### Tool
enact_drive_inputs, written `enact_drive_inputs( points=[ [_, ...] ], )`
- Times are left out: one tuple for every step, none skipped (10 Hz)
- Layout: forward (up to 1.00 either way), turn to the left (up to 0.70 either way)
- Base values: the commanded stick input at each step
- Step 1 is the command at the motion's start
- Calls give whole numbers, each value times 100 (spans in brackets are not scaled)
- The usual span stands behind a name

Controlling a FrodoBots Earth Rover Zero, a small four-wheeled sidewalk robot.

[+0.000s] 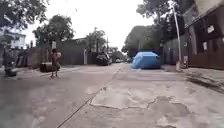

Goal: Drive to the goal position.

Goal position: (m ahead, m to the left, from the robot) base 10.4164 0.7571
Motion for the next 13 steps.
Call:
enact_drive_inputs(
  points=[
    [70,0],
    [70,0],
    [70,0],
    [70,0],
    [70,0],
    [70,0],
    [70,0],
    [70,0],
    [70,0],
    [70,0],
    [70,0],
    [70,0],
    [70,-1]
  ],
)
